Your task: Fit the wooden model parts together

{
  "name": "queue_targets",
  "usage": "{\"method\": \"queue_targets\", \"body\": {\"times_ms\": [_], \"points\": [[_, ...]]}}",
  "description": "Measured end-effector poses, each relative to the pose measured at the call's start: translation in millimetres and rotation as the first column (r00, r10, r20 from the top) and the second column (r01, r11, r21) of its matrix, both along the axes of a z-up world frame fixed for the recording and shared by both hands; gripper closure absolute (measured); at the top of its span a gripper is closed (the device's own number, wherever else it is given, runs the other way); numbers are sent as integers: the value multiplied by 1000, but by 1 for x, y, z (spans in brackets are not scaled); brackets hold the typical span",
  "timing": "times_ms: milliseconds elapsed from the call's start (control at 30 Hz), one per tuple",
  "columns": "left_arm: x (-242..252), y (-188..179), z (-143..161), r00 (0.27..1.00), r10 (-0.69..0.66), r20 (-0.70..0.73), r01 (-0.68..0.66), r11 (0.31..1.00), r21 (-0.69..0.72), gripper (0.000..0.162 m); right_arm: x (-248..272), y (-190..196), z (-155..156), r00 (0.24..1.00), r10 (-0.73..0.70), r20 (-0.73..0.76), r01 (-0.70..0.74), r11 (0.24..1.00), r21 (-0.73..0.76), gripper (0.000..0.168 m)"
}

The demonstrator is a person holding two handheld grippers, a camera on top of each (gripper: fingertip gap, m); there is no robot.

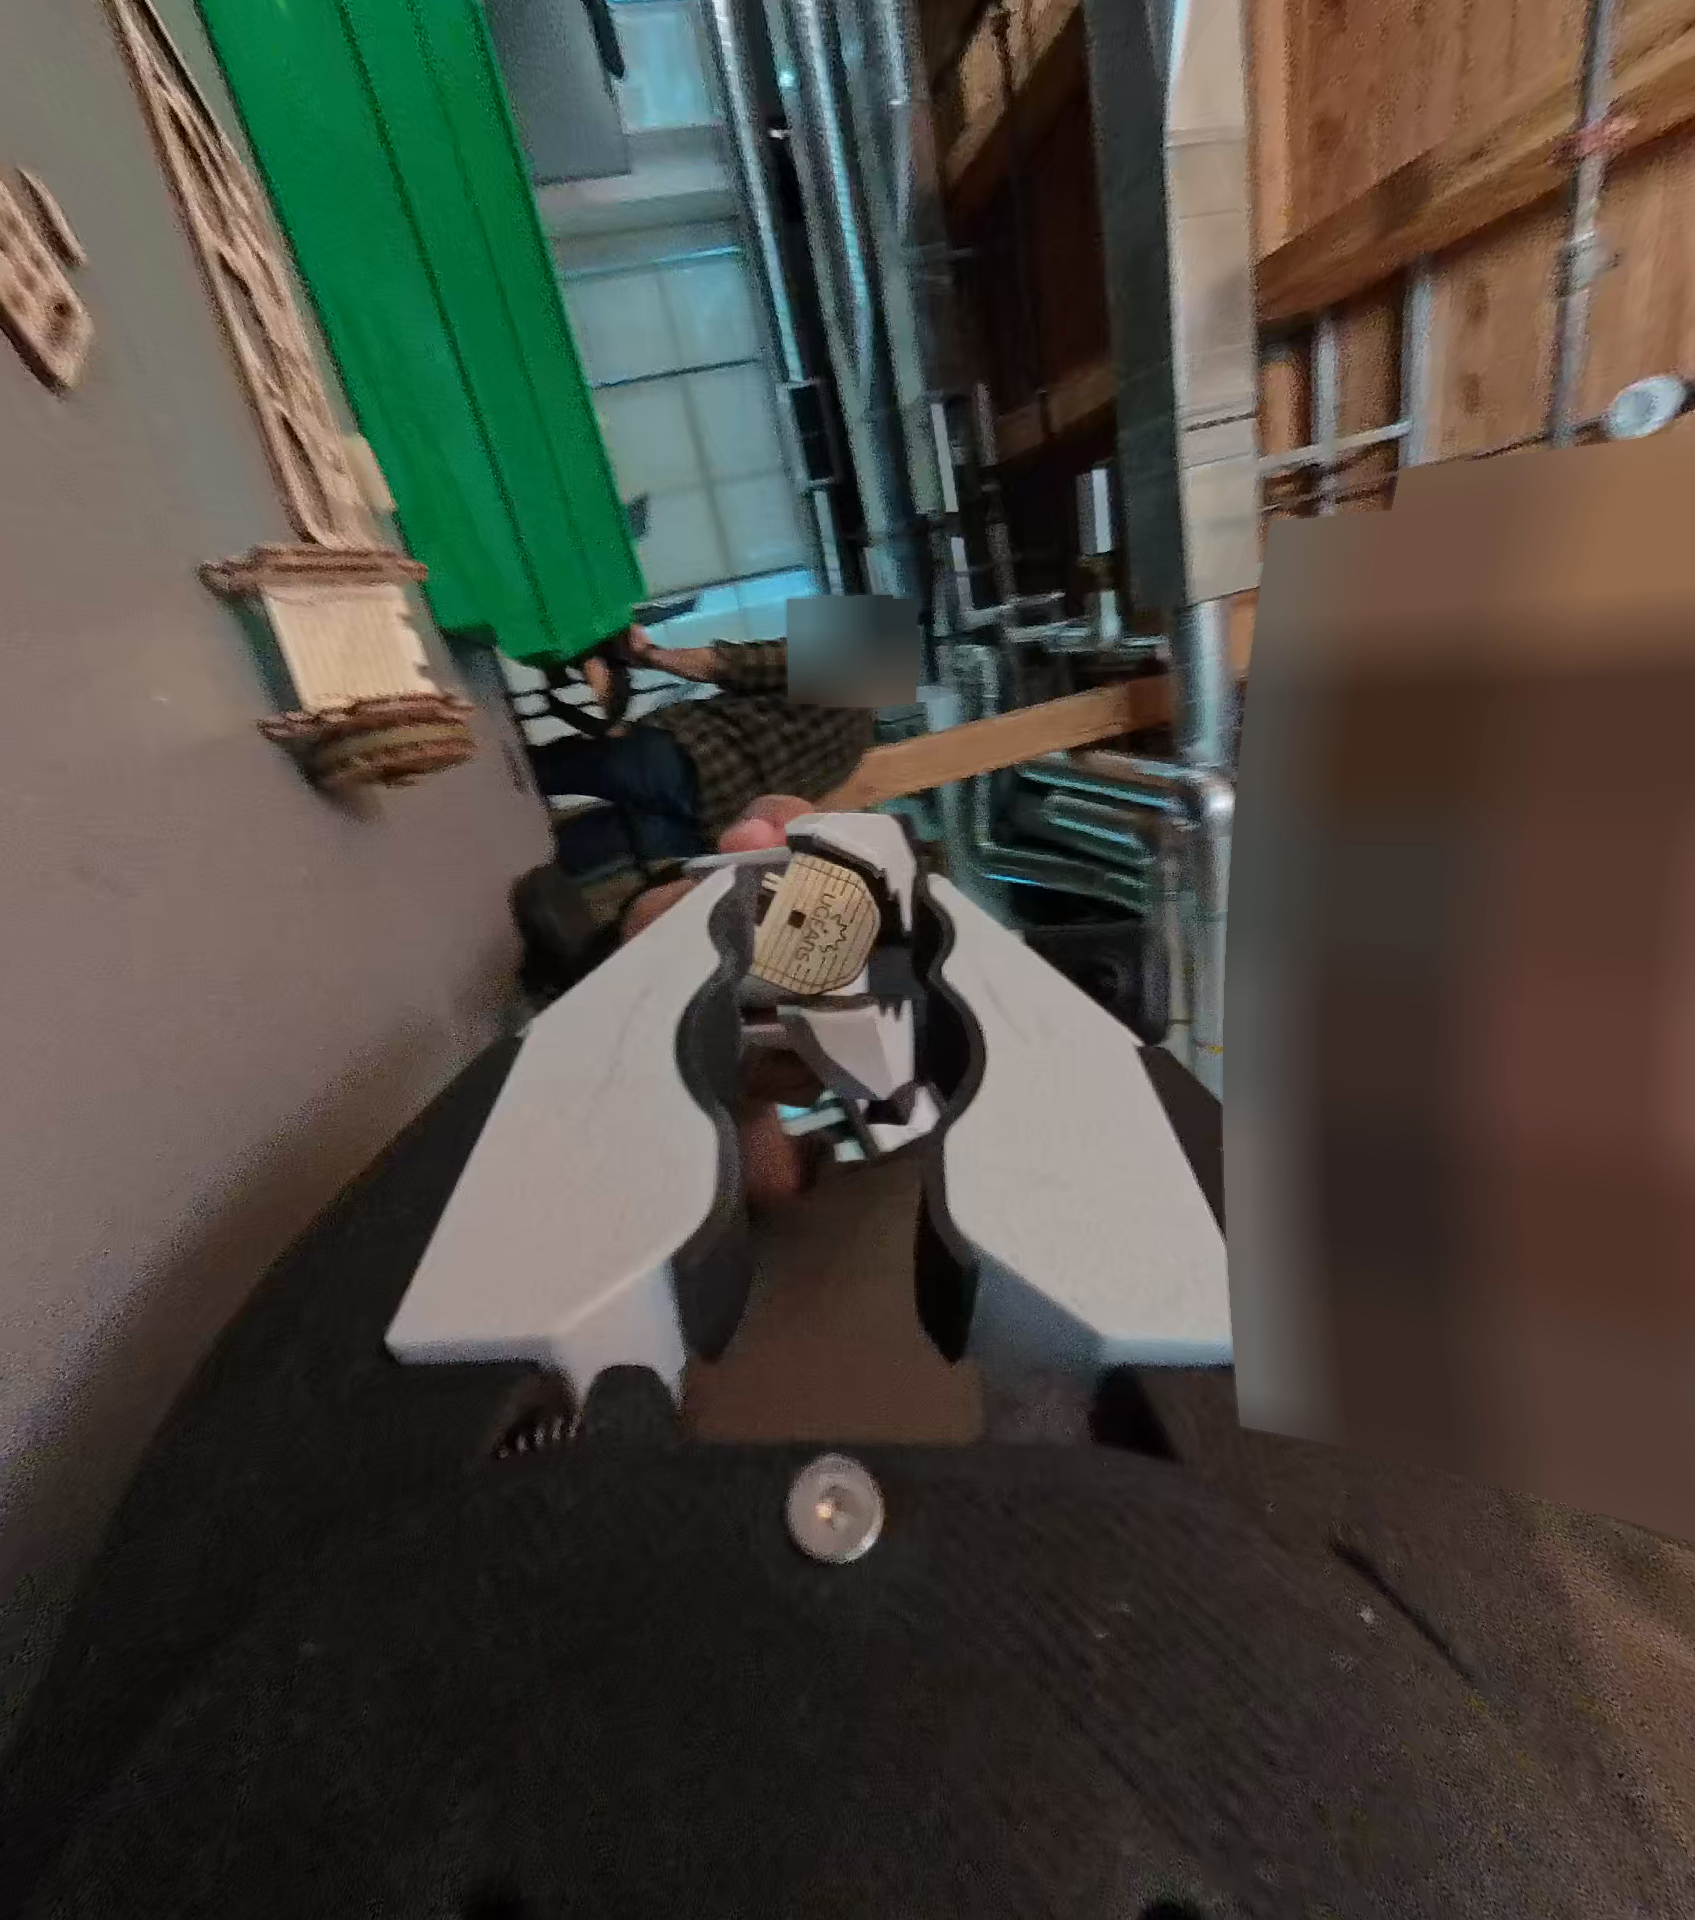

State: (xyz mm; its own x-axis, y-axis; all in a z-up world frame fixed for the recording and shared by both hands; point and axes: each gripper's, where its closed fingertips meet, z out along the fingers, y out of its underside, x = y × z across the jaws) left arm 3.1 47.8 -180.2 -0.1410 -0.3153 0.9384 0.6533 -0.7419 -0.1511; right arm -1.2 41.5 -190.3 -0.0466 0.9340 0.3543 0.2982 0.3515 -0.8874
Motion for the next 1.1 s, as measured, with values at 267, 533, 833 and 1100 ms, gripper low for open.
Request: {"method": "queue_targets", "body": {"times_ms": [267, 533, 833, 1100], "points": [[8, -3, -33, 793, 100, -601, -19, 990, 139, 143, 4, 9, -29, 984, -36, 172, 46, 997, -55, 140], [9, -2, -37, 819, 79, -568, -22, 994, 107, 162, 5, 9, -34, 980, -40, 197, 50, 998, -47, 140], [-2, 13, -23, 910, 75, -407, -58, 997, 53, 162, 32, 62, -15, 993, -75, 90, 81, 994, -68, 125], [9, 33, -17, 907, -9, -422, 41, 997, 68, 162, 42, 94, -56, 958, 47, 283, 43, 951, -305, 94]]}}
